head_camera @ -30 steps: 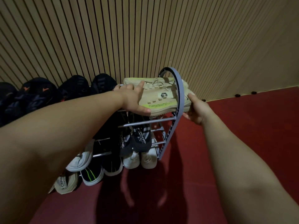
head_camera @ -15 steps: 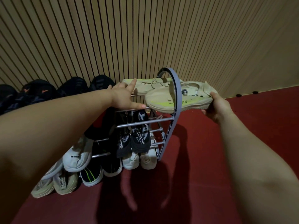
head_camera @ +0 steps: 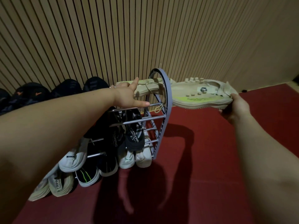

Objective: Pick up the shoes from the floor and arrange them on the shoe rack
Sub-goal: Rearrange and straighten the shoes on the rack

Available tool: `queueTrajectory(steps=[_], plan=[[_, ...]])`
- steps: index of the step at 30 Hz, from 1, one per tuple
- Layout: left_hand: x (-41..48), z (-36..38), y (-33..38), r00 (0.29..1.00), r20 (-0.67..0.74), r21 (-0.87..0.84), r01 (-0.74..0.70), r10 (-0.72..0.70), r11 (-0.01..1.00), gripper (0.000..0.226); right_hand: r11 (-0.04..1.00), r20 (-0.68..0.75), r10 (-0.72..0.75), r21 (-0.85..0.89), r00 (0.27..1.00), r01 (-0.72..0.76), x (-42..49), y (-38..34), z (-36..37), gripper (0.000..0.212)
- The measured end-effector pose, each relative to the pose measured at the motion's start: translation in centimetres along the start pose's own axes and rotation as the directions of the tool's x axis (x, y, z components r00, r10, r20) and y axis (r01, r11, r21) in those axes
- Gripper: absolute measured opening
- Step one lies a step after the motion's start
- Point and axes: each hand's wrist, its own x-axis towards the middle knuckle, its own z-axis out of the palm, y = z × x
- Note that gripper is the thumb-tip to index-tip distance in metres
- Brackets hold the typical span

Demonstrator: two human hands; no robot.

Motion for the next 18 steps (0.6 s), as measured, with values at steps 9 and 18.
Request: queueTrajectory(steps=[9, 18], plan=[[-2.0, -0.9, 4.0, 0.995, 0.031, -0.29, -0.083, 0.096, 0.953, 0.11, 0.994, -0.058, -0.05, 0.098, 0.997, 0.055, -3.4, -2.4, -4.0, 0.022], [-4.9, -1.7, 8.8, 0.963, -0.125, -0.657, -0.261, 0.24, 0.707, 0.115, 0.934, 0.041, -0.12, 0.344, 0.992, 0.099, -10.9, -3.4, 0.8, 0.029]])
